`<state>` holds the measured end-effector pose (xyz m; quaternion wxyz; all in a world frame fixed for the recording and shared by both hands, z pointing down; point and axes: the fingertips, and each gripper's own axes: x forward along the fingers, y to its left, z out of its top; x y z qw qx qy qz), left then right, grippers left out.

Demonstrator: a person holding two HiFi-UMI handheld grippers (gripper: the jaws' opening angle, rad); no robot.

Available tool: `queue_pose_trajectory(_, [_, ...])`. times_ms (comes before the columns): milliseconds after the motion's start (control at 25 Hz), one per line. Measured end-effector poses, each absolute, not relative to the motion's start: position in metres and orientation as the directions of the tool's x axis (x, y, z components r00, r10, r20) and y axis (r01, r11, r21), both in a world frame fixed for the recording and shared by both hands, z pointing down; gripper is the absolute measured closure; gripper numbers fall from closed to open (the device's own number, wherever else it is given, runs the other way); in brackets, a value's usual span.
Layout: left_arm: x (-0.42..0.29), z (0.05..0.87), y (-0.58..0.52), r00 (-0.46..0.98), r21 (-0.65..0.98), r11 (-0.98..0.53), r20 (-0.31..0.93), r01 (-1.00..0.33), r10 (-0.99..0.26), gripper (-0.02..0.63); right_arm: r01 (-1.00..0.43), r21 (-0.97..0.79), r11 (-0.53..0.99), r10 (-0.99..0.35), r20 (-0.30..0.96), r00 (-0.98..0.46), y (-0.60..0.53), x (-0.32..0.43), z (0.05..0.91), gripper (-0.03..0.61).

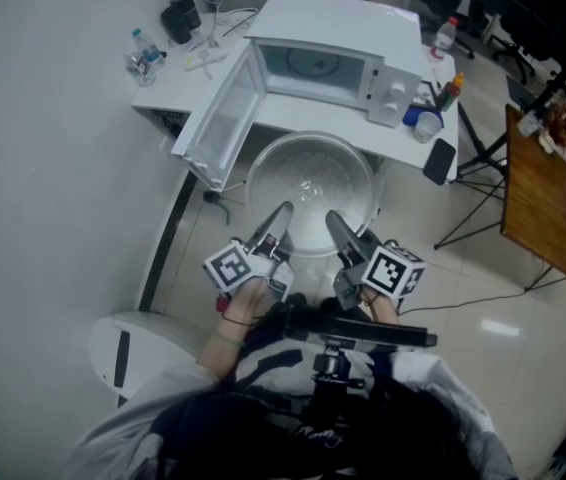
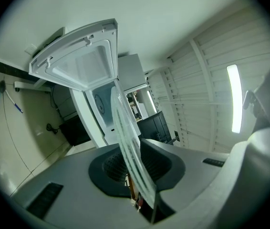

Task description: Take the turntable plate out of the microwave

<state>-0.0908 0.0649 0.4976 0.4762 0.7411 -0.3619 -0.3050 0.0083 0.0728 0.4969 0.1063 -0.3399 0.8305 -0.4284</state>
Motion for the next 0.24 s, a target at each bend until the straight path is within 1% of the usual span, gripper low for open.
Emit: queue_pose_trajectory(240, [-0.0875,0.4953,0.0631,0.561,0.92,-0.297,-0.111,-0.254,-0.821,0.561,-0.475,-0.789,0.389,-0.658,0.123,-0.743,0.0731,0.0143,0.5059,0.472])
